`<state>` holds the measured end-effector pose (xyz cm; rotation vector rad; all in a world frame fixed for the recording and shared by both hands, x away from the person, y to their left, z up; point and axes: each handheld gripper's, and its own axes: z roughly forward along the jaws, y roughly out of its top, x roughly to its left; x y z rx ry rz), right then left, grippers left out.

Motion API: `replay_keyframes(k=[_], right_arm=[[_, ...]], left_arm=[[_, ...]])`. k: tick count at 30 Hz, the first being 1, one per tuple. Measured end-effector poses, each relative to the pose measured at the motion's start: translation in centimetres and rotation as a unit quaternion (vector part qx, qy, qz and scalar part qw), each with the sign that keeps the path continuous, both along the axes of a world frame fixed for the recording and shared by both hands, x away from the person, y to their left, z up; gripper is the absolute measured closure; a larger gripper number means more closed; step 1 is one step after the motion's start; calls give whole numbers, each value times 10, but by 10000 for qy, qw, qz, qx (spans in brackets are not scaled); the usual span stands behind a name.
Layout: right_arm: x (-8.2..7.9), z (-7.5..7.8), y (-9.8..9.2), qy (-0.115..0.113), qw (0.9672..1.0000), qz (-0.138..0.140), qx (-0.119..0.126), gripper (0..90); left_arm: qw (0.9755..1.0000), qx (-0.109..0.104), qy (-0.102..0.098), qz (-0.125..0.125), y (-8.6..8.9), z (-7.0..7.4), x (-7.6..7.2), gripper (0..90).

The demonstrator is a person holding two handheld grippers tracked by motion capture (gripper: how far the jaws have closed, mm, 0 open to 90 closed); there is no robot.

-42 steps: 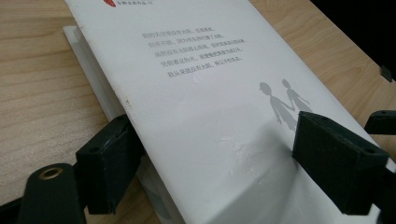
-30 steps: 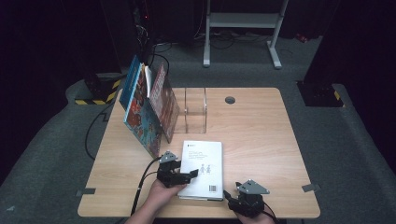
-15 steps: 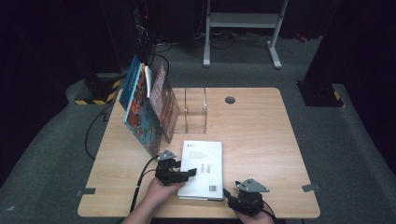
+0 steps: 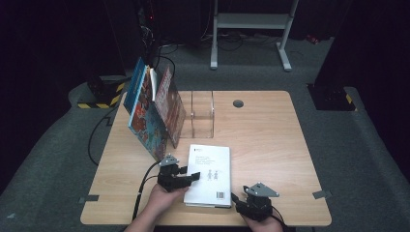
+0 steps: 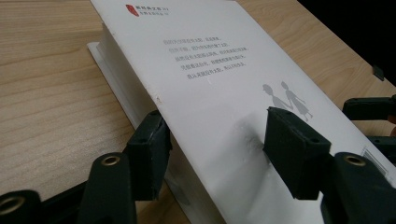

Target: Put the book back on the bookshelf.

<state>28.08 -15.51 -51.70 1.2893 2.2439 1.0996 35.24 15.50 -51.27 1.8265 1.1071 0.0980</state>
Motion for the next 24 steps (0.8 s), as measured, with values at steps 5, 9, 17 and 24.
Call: replay_keyframes(k=[5,9,17,24], right_arm=[[2,-2,-1,33,10000,-7,76,446],[2,-2,-2,56,9999,2,84,448],[2,0,-3,25,9999,-13,107,440],[7,8,-8,-61,9995,-75,293,435]], left_arm=[[9998,-9,-200,-65,4,2,-2,481],[9995,39,-301,-108,4,3,-3,483],[9980,63,-617,-134,4,5,-7,483],[9966,67,-806,-137,2,8,-9,486]])
